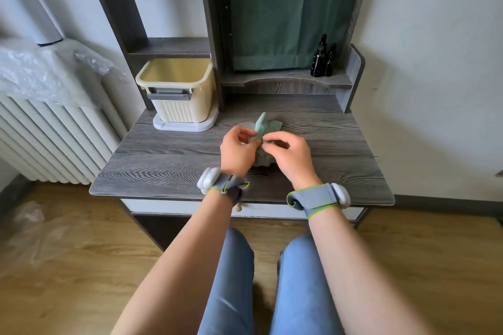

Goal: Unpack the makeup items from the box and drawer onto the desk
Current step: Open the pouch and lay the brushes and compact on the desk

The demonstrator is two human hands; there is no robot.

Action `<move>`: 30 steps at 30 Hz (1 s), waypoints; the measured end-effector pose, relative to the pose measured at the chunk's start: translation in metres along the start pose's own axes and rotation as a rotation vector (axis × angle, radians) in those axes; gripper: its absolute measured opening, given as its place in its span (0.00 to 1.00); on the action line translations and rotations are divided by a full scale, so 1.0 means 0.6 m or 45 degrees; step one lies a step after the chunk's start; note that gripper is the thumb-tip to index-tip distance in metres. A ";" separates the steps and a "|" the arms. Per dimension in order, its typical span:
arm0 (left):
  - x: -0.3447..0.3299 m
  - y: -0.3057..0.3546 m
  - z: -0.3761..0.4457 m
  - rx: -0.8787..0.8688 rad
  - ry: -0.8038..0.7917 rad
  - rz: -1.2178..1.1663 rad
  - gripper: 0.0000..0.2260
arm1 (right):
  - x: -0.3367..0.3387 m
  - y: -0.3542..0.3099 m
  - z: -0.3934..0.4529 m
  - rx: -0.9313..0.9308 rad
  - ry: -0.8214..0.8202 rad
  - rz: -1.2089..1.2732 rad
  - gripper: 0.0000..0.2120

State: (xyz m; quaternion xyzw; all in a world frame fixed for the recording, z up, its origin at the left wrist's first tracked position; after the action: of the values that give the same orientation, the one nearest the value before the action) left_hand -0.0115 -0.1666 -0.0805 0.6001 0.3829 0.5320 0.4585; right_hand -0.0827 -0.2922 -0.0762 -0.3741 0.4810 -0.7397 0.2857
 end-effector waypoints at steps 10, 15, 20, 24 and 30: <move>-0.024 0.032 -0.028 0.135 -0.488 -0.980 0.13 | 0.042 -0.029 -0.001 0.087 0.181 0.013 0.15; -0.026 0.044 -0.036 -0.151 -0.521 -0.614 0.25 | 0.054 -0.047 -0.016 0.187 0.370 -0.020 0.11; -0.008 0.051 -0.030 -0.221 -0.255 -0.509 0.15 | 0.045 -0.054 -0.020 0.182 0.302 0.078 0.16; -0.015 0.048 -0.025 -0.133 -0.193 -0.493 0.09 | 0.051 -0.061 -0.023 0.258 0.325 -0.093 0.15; -0.029 0.073 -0.040 -0.308 -0.235 -0.289 0.13 | 0.071 -0.073 -0.021 0.305 0.370 -0.374 0.11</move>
State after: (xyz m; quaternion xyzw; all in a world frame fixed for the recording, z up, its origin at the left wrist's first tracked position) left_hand -0.0388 -0.1925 -0.0432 0.5397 0.3377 0.4619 0.6175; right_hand -0.1193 -0.3027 -0.0270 -0.2930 0.3663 -0.8712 0.1450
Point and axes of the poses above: each hand's wrist, its own z-axis towards the middle knuckle, its own x-axis out of the back of the hand, y = z × x, the point moved 7 cm from there along z, towards the middle knuckle, and after that the axes turned 6 degrees about x, right-handed, at the moved point
